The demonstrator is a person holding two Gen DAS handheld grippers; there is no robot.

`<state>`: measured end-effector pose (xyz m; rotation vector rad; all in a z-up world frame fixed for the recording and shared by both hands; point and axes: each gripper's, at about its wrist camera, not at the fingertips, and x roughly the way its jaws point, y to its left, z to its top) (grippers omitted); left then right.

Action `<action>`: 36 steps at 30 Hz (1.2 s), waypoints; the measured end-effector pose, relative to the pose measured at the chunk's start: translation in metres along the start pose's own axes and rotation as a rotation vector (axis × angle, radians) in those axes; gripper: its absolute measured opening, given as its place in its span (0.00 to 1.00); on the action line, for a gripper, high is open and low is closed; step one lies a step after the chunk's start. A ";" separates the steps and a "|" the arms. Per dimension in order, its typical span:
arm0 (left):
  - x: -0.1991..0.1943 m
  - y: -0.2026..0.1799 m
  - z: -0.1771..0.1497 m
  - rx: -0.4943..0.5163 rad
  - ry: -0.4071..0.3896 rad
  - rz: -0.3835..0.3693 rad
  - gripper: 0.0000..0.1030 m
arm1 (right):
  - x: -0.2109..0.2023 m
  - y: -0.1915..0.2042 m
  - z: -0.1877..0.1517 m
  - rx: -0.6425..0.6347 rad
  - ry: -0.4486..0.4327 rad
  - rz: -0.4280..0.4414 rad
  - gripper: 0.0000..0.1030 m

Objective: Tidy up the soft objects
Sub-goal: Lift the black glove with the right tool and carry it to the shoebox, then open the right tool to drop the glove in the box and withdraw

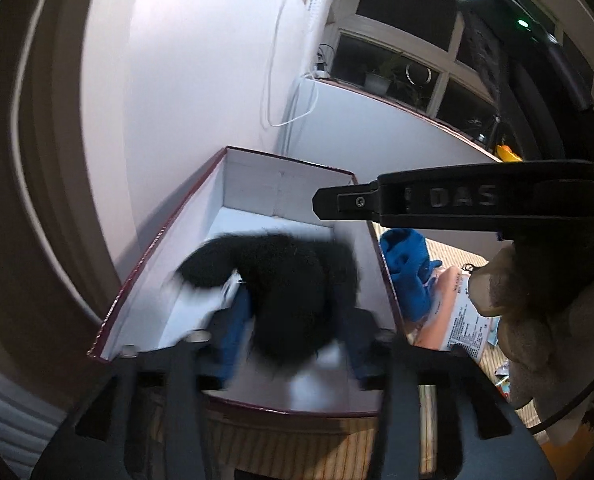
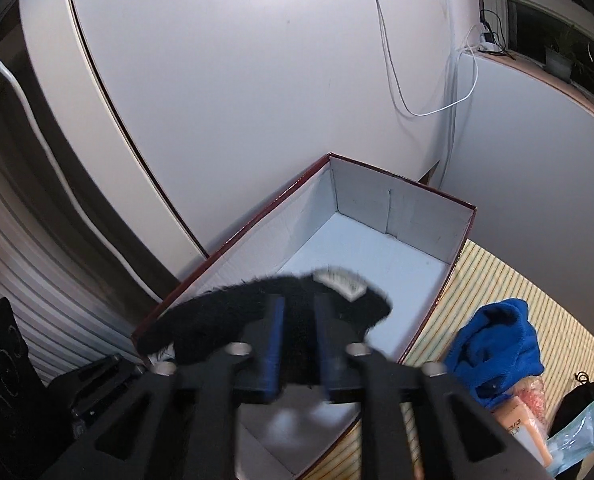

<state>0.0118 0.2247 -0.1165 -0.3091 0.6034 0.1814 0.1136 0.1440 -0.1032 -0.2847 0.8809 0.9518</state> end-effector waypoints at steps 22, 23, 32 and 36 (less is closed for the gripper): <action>-0.047 -0.028 -0.005 -0.016 -0.047 -0.063 0.64 | -0.125 -0.064 -0.059 0.083 -0.134 -0.027 0.63; -0.049 -0.031 -0.006 -0.015 -0.049 -0.071 0.64 | -0.136 -0.072 -0.067 0.092 -0.152 -0.036 0.63; -0.057 -0.070 -0.026 0.015 -0.026 -0.159 0.64 | -0.216 -0.145 -0.144 0.262 -0.222 -0.102 0.64; -0.053 -0.087 -0.037 0.026 0.003 -0.193 0.64 | -0.236 -0.170 -0.178 0.334 -0.225 -0.126 0.64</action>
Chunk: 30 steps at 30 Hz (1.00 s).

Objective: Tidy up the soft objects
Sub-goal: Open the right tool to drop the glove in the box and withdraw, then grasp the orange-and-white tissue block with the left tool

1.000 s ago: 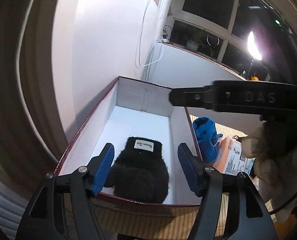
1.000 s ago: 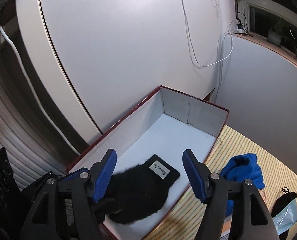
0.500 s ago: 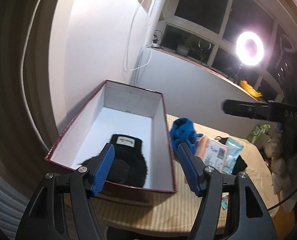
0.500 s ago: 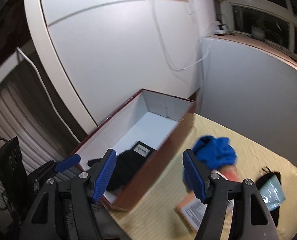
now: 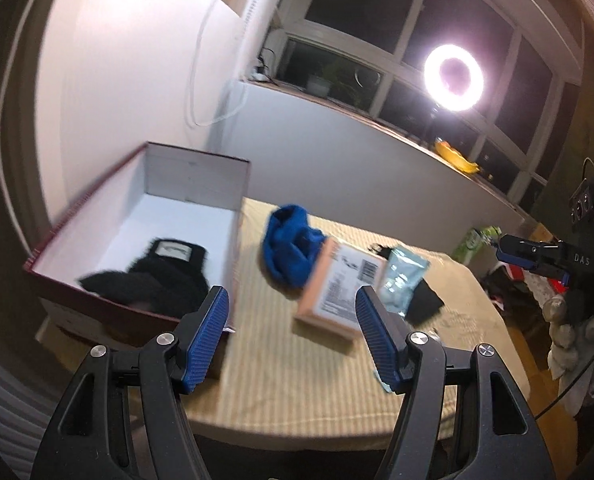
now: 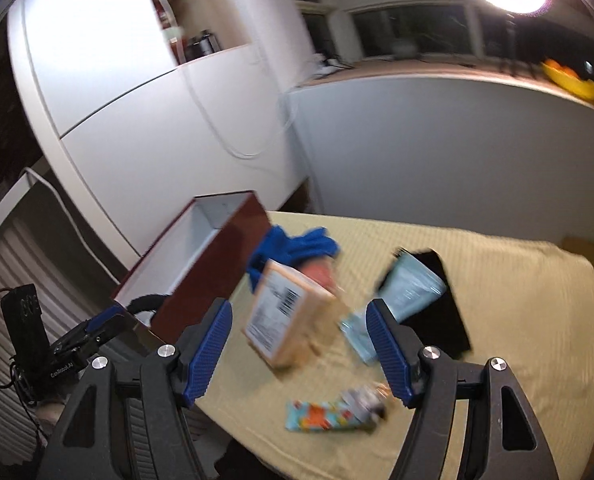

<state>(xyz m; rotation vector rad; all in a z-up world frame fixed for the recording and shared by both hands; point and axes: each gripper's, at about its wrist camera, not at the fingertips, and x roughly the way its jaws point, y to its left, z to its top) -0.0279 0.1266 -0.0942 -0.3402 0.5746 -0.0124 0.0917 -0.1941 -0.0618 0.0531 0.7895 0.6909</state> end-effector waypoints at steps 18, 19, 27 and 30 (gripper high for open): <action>0.054 -0.041 -0.037 -0.005 0.153 -0.073 0.64 | 0.008 -0.025 -0.001 -0.002 0.052 0.042 0.64; 0.057 -0.042 -0.038 -0.007 0.158 -0.072 0.64 | 0.011 -0.021 0.001 -0.016 0.059 0.046 0.64; 0.085 -0.043 -0.045 -0.029 0.198 -0.073 0.64 | 0.066 0.019 0.021 -0.157 0.165 0.086 0.64; 0.096 -0.040 -0.046 -0.055 0.215 -0.082 0.64 | 0.091 0.027 0.028 -0.183 0.203 0.100 0.64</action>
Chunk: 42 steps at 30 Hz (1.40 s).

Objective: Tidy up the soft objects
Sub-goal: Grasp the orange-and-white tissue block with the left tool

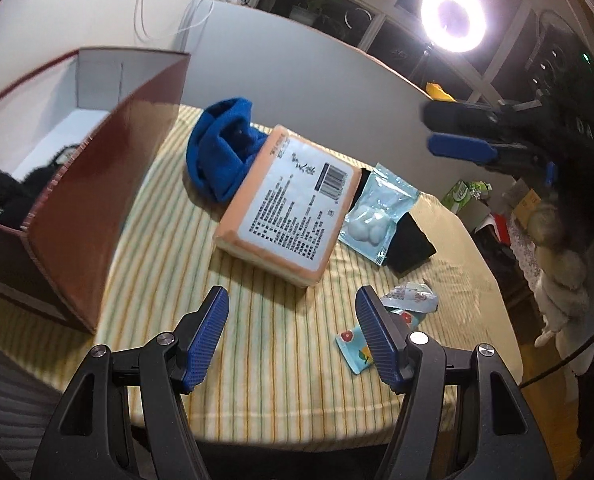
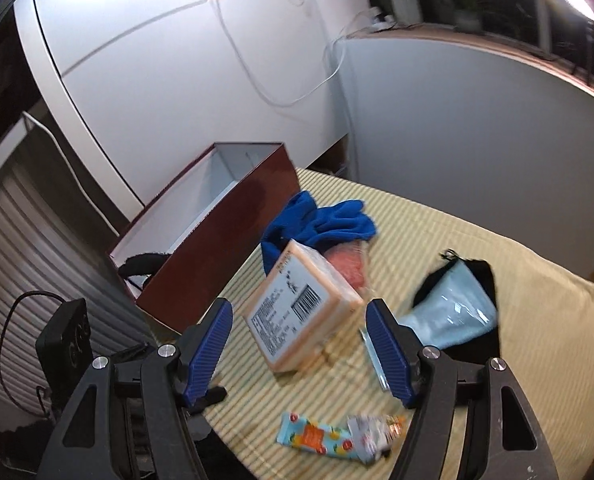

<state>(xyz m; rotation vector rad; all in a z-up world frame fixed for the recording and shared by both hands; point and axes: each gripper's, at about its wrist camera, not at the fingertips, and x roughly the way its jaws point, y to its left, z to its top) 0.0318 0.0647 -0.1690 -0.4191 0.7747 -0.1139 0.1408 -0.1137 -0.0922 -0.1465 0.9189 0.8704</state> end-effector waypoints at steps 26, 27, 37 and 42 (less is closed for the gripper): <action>0.059 0.010 0.017 -0.094 0.041 -0.046 0.63 | 0.109 -0.012 0.016 -0.018 0.211 -0.028 0.43; 0.059 0.010 0.016 -0.091 0.039 -0.048 0.63 | 0.109 -0.013 0.015 -0.017 0.212 -0.032 0.43; 0.041 0.006 0.009 -0.059 0.026 -0.038 0.61 | 0.101 -0.011 -0.010 -0.002 0.248 -0.033 0.43; 0.030 0.003 0.005 -0.033 0.020 -0.027 0.61 | 0.097 -0.008 -0.025 0.025 0.262 -0.020 0.43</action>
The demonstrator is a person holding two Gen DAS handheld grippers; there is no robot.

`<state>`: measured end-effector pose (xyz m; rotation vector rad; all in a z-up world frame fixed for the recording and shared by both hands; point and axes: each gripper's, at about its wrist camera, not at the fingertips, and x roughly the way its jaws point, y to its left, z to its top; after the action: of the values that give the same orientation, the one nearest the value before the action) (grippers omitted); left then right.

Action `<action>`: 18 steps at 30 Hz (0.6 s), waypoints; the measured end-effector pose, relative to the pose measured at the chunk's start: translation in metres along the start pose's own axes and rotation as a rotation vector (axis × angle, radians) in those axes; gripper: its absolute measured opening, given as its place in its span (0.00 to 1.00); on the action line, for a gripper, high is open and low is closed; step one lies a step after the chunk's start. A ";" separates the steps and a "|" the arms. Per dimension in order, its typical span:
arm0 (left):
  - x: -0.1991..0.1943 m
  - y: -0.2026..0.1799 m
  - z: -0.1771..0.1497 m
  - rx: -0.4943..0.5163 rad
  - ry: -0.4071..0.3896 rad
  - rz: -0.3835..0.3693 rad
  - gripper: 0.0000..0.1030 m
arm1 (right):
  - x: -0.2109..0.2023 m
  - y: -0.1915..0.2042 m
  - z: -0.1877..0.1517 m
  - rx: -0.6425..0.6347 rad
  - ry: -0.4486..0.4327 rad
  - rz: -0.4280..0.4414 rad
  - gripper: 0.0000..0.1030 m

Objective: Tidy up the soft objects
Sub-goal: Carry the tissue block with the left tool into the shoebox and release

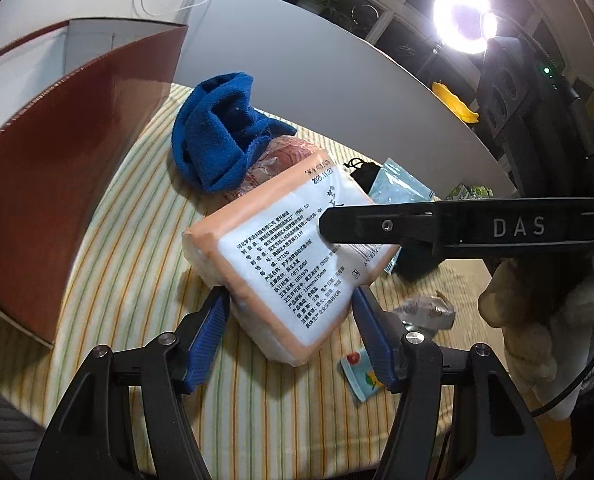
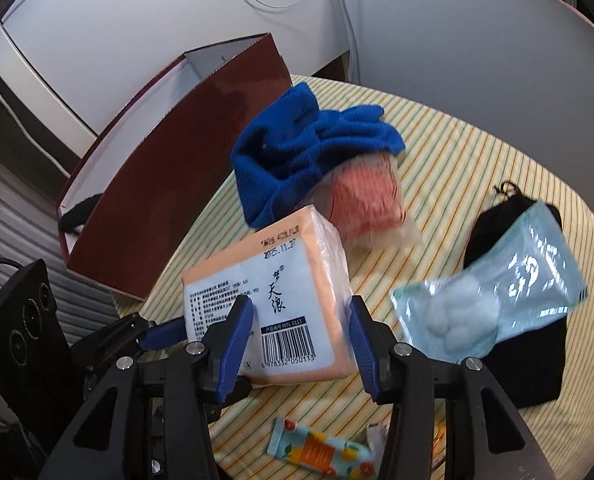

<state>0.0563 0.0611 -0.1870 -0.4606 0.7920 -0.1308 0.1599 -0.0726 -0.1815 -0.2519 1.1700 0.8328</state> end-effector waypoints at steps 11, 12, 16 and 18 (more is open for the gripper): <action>-0.044 -0.017 0.001 0.065 -0.074 0.011 0.61 | -0.033 0.021 -0.012 0.008 -0.062 0.019 0.43; -0.050 -0.019 0.003 0.074 -0.086 0.013 0.61 | -0.039 0.025 -0.012 0.001 -0.073 0.018 0.43; -0.071 -0.021 0.011 0.097 -0.129 0.015 0.61 | -0.060 0.042 -0.008 -0.024 -0.116 0.016 0.43; -0.083 -0.021 0.017 0.110 -0.154 0.021 0.61 | -0.070 0.052 -0.004 -0.041 -0.139 0.014 0.43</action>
<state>0.0117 0.0720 -0.1126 -0.3540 0.6352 -0.1174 0.1112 -0.0707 -0.1093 -0.2161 1.0267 0.8728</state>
